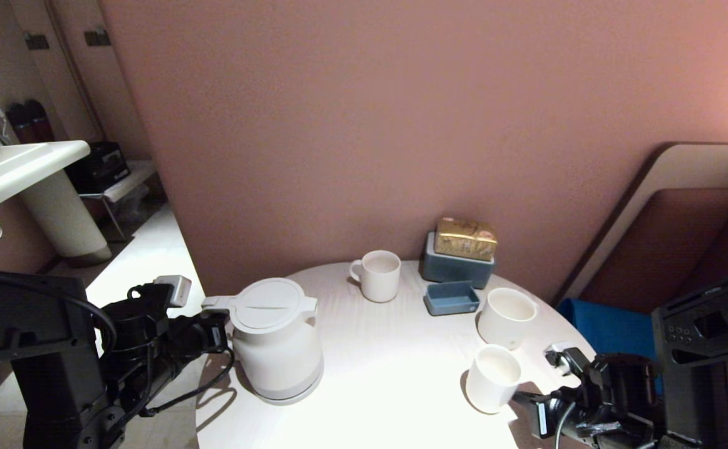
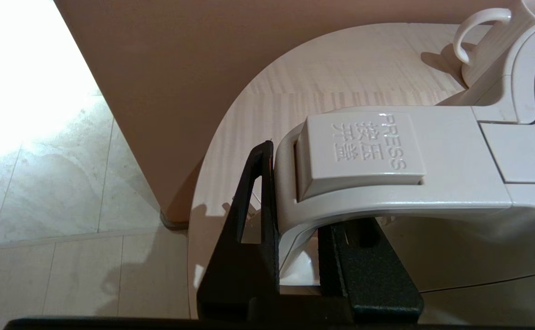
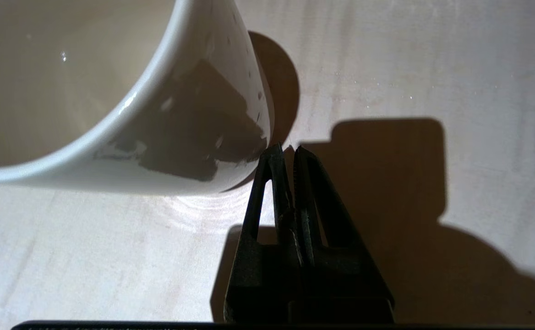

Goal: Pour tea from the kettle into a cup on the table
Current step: Pick up the kettle

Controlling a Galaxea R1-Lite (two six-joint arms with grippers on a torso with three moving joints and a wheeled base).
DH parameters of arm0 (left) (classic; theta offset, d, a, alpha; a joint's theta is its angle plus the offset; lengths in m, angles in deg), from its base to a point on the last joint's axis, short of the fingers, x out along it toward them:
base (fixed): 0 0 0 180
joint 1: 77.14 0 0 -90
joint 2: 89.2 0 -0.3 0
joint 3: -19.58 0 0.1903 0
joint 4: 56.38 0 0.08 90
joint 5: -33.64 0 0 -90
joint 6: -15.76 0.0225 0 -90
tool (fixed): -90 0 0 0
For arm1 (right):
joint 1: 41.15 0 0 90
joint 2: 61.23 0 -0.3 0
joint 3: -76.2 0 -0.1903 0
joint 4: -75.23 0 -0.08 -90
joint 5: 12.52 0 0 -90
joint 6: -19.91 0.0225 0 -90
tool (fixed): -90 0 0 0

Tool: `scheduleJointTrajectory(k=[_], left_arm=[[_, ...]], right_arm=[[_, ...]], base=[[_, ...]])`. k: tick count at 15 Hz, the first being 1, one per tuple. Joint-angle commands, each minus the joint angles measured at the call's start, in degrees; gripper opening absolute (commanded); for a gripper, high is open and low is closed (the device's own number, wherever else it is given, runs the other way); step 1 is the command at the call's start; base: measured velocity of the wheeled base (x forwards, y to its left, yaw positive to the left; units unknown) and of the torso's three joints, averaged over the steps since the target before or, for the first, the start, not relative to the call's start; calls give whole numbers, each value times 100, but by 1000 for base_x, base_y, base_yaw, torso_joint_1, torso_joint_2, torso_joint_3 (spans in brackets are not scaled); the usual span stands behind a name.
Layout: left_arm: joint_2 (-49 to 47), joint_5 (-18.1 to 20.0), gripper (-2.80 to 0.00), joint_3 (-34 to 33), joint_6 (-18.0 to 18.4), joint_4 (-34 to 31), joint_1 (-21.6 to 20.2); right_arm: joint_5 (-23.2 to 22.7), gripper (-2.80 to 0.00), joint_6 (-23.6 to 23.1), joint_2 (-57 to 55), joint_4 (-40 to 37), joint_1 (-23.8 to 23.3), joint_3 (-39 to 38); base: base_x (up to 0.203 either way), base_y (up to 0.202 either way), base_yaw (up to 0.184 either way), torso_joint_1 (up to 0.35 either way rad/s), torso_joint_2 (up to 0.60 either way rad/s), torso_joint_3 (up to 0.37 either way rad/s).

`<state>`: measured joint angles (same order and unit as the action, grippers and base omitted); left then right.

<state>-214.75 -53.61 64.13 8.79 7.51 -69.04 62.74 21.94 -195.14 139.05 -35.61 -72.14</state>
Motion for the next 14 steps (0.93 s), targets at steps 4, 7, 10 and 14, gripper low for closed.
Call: scheduleJointTrajectory(k=[4, 7, 10, 14], left_arm=[[-13, 6, -280, -18, -15, 269, -1], [-40, 6, -280, -18, -15, 269, -1], [-71, -3, -280, -27, -15, 269, -1], [-113, -3, -280, -53, -12, 269, -1]], right_arm=[[22, -280, -12, 341, 274, -187, -299], [33, -280, -96, 686, 272, -380, -532], [128, -280, -221, 1206, 195, -471, -804], [391, -280, -396, 2557, -672, -479, -809]], base=[[0, 0, 0, 0, 0, 0], [0, 0, 0, 0, 0, 0], [0, 0, 0, 0, 0, 0], [0, 0, 0, 0, 0, 0]])
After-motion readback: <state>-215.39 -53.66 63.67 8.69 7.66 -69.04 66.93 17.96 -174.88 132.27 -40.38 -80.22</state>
